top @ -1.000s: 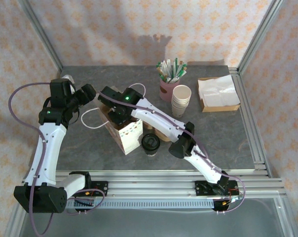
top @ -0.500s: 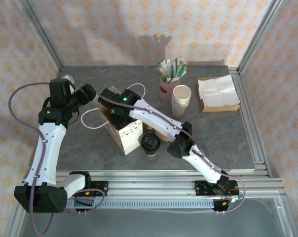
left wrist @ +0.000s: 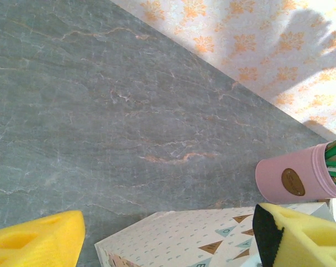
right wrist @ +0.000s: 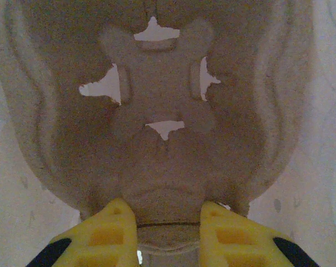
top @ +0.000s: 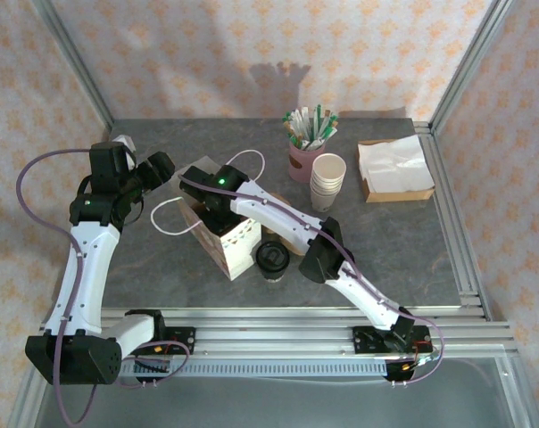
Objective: Pack the takeout coffee
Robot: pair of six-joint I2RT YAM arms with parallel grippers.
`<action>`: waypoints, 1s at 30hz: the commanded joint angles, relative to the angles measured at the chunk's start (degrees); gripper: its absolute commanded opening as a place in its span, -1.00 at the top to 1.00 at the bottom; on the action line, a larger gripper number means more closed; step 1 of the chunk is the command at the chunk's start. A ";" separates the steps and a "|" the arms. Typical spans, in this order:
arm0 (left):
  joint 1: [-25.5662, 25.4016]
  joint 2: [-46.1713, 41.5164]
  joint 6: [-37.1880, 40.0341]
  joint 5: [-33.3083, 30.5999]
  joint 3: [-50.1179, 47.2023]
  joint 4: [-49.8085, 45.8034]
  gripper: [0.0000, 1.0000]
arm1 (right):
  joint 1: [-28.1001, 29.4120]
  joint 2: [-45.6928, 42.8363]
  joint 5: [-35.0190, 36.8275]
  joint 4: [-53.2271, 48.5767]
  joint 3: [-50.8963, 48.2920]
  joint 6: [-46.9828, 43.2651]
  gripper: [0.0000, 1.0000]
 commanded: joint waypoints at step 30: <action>0.37 0.06 1.01 1.51 -0.71 0.02 -0.61 | -1.33 4.67 -4.87 3.11 -6.74 -0.55 0.53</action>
